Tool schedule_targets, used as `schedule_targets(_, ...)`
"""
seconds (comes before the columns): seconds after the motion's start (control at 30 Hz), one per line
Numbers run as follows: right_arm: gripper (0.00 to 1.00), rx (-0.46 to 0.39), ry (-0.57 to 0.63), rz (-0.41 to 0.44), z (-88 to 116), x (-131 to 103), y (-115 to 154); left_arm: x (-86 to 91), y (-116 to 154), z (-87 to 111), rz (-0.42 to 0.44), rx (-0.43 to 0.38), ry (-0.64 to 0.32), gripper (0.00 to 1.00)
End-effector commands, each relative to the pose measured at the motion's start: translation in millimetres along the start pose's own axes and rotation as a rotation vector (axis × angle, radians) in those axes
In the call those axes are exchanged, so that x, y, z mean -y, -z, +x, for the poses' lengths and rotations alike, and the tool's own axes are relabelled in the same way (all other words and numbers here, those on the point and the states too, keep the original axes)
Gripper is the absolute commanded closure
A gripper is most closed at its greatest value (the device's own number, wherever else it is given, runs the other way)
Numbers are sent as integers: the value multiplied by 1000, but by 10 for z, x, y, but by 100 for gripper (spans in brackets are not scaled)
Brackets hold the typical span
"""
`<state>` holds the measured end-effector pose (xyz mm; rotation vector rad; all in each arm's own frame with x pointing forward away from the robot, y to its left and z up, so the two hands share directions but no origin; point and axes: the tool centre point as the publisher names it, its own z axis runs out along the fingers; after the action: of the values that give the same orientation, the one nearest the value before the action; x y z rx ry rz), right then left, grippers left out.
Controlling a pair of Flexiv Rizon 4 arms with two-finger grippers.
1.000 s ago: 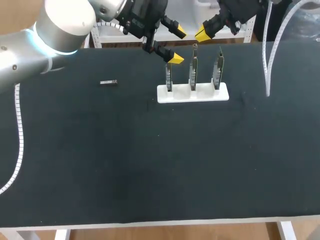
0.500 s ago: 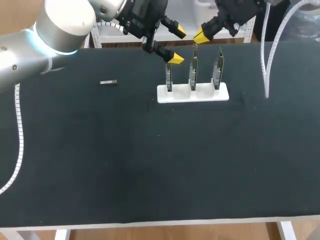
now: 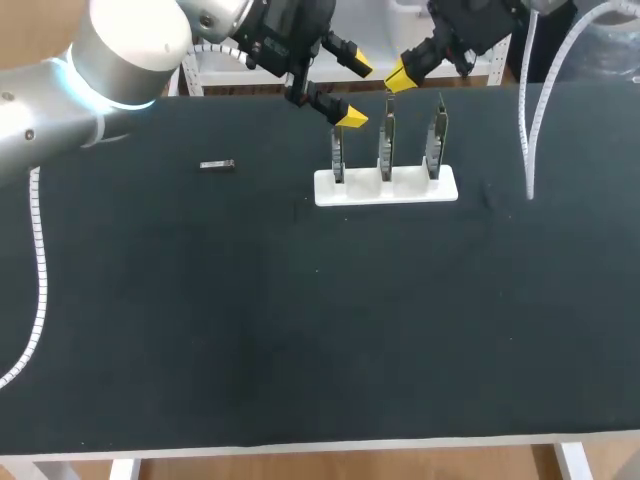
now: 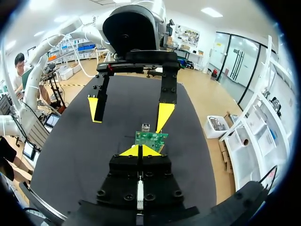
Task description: Pick up the optical module with the left hand, and insert it into the network port with the right hand.
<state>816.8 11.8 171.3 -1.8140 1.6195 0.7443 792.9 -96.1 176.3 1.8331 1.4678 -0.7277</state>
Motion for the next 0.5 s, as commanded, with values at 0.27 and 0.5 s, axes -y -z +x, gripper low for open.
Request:
schedule_targets(0.27,100,4,-7,-11,30,40,-45,-1,-1,-3,0,-3,-1,0)
schedule_targets(0.5,100,3,-3,-9,12,62,-36,-1,-1,-3,0,-3,-1,0)
